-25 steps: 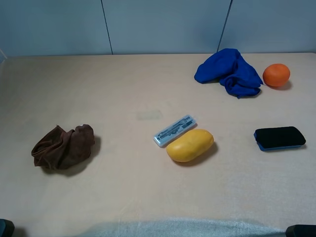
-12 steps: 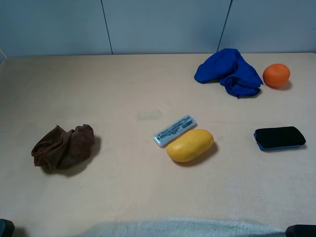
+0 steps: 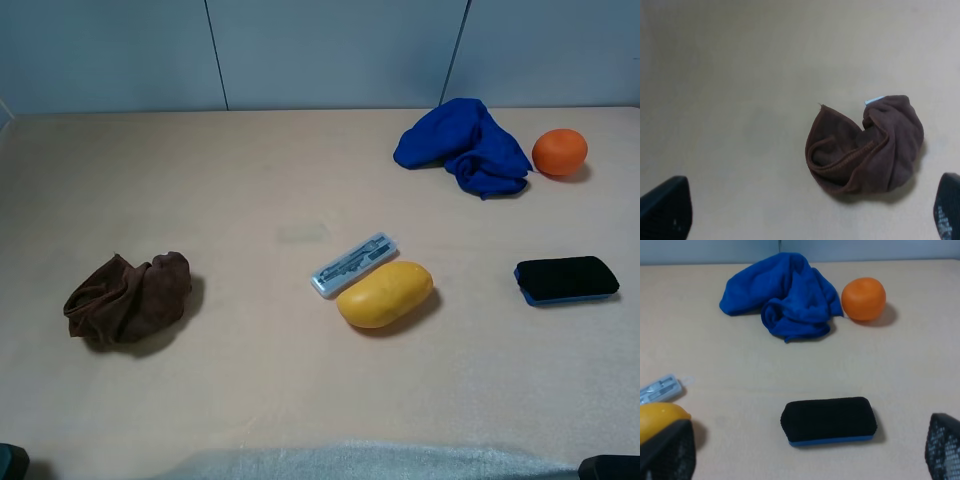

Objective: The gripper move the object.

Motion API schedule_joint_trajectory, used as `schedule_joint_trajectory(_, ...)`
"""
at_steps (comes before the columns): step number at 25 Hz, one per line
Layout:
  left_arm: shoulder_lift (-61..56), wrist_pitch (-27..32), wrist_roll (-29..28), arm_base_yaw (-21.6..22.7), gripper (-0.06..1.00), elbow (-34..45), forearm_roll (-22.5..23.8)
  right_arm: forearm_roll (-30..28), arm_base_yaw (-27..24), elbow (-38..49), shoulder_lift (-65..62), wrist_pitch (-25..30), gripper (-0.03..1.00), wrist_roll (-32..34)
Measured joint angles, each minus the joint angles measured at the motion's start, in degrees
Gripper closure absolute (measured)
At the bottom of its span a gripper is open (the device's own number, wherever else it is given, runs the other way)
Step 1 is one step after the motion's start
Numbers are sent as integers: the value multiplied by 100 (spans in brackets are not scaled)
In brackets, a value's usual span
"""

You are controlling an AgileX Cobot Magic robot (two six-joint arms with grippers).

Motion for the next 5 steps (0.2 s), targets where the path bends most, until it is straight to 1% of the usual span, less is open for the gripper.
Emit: schedule_joint_trajectory(5, 0, 0, 0, 0, -4, 0, 0, 0, 0, 0, 0, 0, 27, 0)
